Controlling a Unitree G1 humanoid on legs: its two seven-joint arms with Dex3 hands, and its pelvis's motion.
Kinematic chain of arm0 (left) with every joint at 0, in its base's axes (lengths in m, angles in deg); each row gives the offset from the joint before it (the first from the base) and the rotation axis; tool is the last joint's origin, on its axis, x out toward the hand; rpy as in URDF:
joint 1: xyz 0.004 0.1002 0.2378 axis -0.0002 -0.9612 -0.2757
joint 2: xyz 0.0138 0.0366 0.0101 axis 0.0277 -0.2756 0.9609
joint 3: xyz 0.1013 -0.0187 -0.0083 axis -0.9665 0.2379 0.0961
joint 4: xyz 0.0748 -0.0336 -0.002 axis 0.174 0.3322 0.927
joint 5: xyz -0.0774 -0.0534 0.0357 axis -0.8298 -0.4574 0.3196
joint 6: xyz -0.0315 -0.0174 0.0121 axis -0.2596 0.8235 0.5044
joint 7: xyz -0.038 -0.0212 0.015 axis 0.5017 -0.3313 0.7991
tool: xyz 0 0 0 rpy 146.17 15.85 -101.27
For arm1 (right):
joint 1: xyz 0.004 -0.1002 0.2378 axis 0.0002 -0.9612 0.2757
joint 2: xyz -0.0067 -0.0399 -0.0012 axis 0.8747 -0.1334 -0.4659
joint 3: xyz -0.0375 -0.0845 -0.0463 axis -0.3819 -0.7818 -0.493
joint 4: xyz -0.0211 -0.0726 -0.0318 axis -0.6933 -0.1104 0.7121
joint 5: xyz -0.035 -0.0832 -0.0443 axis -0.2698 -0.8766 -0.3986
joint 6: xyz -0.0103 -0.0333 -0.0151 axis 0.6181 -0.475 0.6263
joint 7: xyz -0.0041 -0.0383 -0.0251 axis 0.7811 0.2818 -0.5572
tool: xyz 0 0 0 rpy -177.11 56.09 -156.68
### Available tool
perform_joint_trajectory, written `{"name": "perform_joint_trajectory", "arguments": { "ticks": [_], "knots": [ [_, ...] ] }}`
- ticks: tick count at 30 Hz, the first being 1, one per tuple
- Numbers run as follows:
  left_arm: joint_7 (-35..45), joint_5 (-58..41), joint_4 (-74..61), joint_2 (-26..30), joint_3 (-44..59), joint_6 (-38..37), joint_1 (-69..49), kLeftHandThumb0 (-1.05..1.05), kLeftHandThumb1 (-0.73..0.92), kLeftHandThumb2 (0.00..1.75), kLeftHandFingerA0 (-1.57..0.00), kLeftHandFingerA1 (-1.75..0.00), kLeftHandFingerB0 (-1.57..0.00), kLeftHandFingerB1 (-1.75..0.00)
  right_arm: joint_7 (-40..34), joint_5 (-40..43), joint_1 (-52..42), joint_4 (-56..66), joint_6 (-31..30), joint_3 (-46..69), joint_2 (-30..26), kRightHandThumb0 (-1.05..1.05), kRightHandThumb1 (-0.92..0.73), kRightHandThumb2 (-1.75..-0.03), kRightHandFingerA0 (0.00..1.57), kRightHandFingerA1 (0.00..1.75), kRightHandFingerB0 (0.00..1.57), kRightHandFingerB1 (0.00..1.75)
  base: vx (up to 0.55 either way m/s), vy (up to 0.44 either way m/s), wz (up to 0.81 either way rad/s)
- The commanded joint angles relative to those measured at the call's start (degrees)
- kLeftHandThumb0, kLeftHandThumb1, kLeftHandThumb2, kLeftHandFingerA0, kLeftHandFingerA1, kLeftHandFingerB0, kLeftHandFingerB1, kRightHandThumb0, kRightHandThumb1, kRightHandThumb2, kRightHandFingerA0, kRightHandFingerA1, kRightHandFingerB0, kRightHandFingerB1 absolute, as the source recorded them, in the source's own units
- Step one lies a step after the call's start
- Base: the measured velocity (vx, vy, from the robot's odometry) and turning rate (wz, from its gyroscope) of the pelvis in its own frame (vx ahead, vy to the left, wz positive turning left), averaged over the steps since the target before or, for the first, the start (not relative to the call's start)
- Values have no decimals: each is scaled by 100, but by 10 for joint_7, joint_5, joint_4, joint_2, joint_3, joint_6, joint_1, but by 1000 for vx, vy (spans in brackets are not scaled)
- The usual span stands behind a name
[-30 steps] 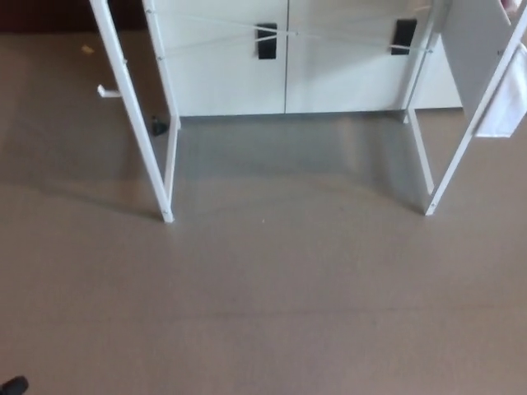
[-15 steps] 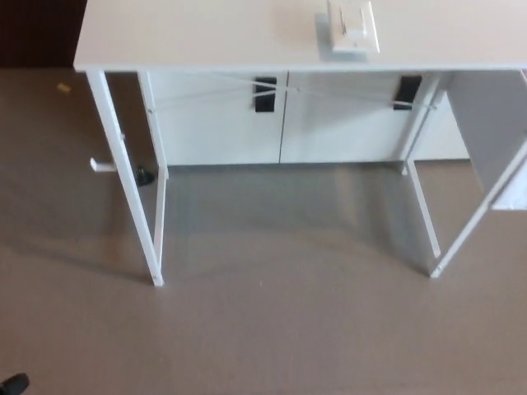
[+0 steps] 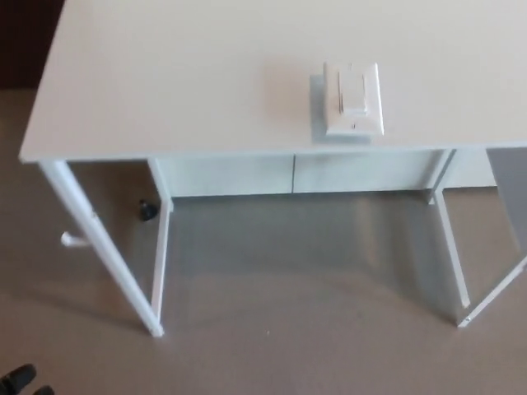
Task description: The robot walk towards a table in front and then clicks the light switch button using the right hand's index finger
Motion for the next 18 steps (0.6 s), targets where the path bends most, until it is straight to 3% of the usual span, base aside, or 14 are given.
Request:
{"name": "perform_joint_trajectory", "arguments": {
  "ticks": [1,7,9,11,18],
  "knots": [
    [-3,1,1,11,-1,-2,-3,-25,51,62,-52,-49,-39,-42,-10,3,1,-2,1,1,-3,-21,-56,-56,61,54,37,41,448,152,-32],
    [6,4,-3,9,-9,-2,-1,-26,49,62,-52,-48,-40,-42,4,0,-4,1,8,-2,-6,-23,-57,-57,58,55,34,41,429,196,-31],
    [9,8,-4,7,-15,-6,-2,-29,47,62,-53,-49,-41,-43,-2,8,-3,0,5,6,-4,-25,-55,-59,61,60,40,45,219,116,5],
    [21,19,-7,8,-29,-17,-3,-30,47,63,-51,-49,-40,-43,3,-1,-2,1,9,-3,-6,-23,-60,-57,59,56,37,42,176,76,0],
    [22,42,-19,9,-80,-25,-1,-29,45,61,-56,-49,-43,-43,-19,6,10,2,-9,2,-4,-21,-54,-56,60,54,35,40,137,-38,10]
  ]
}}
